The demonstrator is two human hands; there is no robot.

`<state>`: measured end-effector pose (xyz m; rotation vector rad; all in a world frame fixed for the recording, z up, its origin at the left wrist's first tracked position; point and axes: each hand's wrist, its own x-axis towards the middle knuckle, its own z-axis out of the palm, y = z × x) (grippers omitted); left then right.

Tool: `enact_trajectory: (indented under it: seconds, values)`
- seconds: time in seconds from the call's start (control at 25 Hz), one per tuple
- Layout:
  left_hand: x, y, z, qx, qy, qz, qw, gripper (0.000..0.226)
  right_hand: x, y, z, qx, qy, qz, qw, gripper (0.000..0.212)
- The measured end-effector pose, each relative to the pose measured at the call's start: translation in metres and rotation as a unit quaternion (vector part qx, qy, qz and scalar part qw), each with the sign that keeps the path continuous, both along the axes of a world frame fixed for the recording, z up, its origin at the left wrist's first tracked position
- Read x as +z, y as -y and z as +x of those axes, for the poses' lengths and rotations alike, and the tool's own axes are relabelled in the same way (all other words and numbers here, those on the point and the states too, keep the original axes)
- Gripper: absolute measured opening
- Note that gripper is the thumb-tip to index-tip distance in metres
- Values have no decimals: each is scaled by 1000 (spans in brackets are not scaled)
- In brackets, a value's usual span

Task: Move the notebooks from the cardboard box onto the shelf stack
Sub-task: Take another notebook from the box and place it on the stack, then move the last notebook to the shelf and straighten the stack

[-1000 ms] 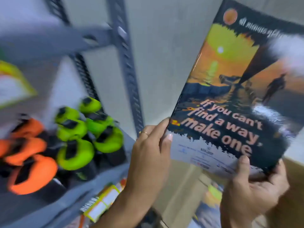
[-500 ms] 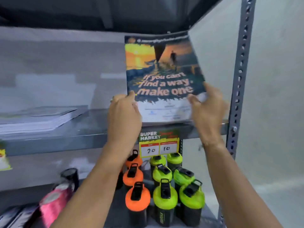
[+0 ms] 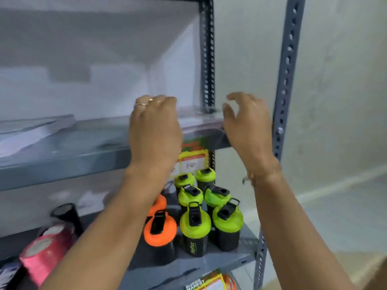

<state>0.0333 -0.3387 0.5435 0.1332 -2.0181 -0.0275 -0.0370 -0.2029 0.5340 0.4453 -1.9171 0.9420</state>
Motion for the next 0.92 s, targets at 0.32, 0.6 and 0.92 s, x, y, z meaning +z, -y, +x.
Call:
enact_trajectory:
  seconds: [0.32, 0.6, 0.92]
  values:
    - [-279, -245, -52, -445, 569, 110, 683, 34, -360, -209, 37, -318, 296, -320, 842, 40]
    - [-566, -346, -21, -187, 835, -48, 515, 41, -585, -280, 141, -408, 733, -349, 419, 73]
    - [-623, -348, -5, -72, 785, 89, 609, 52, -613, -301, 143, -467, 648, -429, 422, 46]
